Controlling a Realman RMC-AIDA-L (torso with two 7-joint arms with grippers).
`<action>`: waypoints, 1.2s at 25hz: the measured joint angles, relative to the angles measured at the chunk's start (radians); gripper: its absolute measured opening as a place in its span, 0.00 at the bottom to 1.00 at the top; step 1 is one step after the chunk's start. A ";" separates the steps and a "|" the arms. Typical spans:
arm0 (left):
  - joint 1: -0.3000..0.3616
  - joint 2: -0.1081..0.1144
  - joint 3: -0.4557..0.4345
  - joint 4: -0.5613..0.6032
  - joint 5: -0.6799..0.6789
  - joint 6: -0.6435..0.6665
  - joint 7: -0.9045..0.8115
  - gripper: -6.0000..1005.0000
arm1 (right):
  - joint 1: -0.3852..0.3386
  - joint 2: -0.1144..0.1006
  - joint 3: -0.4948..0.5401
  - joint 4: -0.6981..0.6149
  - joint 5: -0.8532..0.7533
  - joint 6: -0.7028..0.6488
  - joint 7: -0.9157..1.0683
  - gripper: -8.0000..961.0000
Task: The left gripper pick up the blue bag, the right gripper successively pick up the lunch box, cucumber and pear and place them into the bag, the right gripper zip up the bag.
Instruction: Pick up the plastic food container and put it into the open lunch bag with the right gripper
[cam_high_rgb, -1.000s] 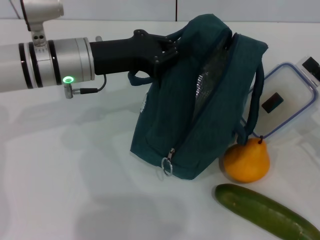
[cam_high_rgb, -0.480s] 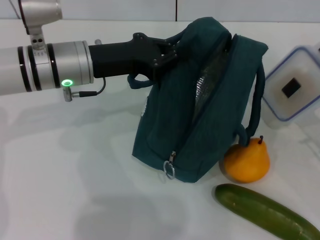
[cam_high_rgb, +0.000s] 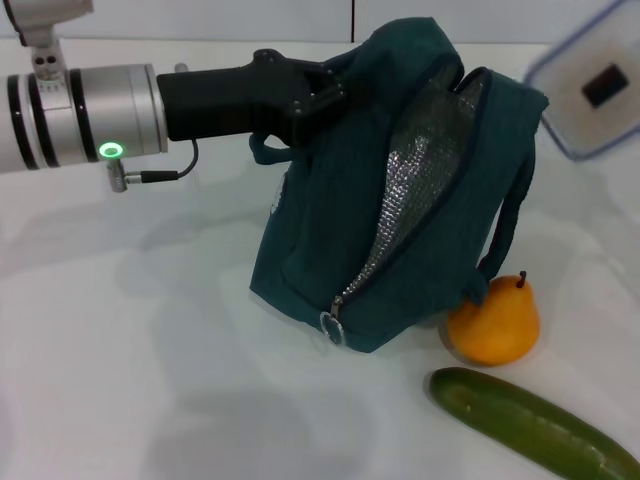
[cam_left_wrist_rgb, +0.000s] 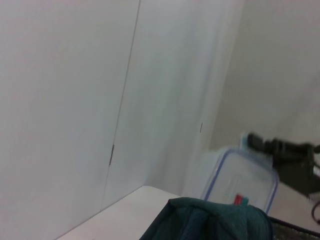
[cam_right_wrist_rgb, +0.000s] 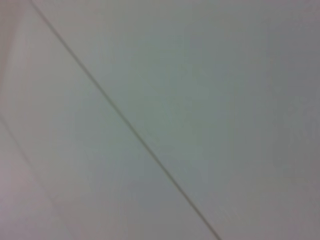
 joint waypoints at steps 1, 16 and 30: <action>-0.001 0.000 0.000 0.001 0.002 0.000 -0.004 0.08 | 0.003 -0.001 0.003 -0.024 0.001 -0.014 0.010 0.10; -0.015 -0.001 0.015 -0.005 0.007 -0.014 -0.012 0.08 | 0.182 0.018 0.001 -0.194 -0.133 -0.046 0.152 0.10; -0.019 -0.003 0.013 -0.020 0.005 -0.045 -0.013 0.07 | 0.100 0.024 0.009 -0.196 -0.286 -0.011 0.087 0.10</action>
